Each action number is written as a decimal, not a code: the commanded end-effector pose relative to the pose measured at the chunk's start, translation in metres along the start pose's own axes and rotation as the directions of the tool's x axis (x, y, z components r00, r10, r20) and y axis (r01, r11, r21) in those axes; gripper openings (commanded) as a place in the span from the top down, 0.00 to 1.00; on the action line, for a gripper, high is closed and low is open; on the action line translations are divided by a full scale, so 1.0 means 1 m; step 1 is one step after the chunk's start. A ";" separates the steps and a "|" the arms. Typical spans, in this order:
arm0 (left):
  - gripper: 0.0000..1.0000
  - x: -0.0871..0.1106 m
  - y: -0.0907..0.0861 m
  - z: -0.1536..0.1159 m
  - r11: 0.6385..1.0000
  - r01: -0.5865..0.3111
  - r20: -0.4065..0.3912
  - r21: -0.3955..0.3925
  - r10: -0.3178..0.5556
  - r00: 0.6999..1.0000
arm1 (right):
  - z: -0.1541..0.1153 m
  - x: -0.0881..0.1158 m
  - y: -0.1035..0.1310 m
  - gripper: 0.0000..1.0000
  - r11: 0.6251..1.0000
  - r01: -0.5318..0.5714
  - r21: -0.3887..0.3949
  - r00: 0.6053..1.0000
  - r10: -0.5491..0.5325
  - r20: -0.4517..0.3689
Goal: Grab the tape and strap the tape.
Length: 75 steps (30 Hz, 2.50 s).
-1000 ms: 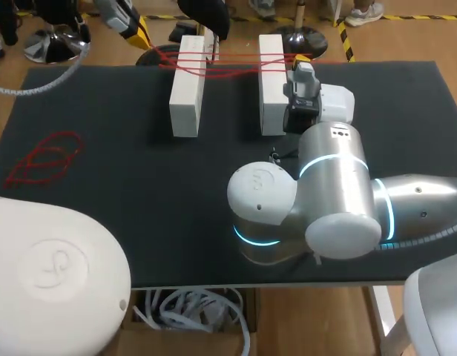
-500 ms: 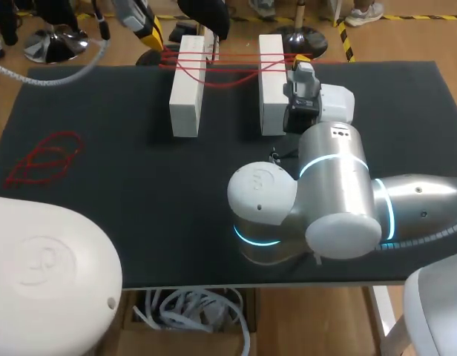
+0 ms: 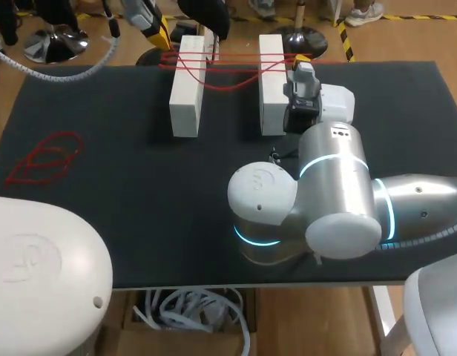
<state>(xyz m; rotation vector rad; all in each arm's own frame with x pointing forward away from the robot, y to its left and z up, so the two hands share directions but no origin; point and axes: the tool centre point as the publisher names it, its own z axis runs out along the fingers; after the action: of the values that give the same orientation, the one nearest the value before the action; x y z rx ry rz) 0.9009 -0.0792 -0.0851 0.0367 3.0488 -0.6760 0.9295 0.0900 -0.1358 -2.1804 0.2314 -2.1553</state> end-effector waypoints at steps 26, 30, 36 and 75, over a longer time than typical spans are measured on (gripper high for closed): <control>1.00 0.000 0.000 0.000 1.000 0.001 -0.002 -0.004 -0.001 1.000 | -0.002 0.011 0.004 1.00 0.932 0.359 0.043 0.929 -0.361 0.079; 1.00 0.000 0.000 0.000 1.000 0.001 -0.002 -0.004 -0.001 1.000 | -0.005 0.020 0.003 1.00 0.734 0.674 0.077 0.732 -0.679 0.057; 1.00 0.000 0.000 0.000 1.000 0.001 -0.002 -0.004 -0.001 1.000 | -0.006 0.034 0.001 1.00 0.224 0.970 0.093 0.228 -0.973 -0.037; 1.00 0.000 0.000 0.000 1.000 0.001 -0.002 -0.004 -0.001 1.000 | -0.012 0.050 -0.007 1.00 -0.565 0.811 -0.152 -0.583 -0.805 -0.114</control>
<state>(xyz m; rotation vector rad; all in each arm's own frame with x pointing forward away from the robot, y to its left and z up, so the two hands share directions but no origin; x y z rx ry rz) 0.9013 -0.0793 -0.0857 0.0386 3.0498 -0.6764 0.9168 0.0866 -0.0940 -2.2045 -2.4618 -2.5866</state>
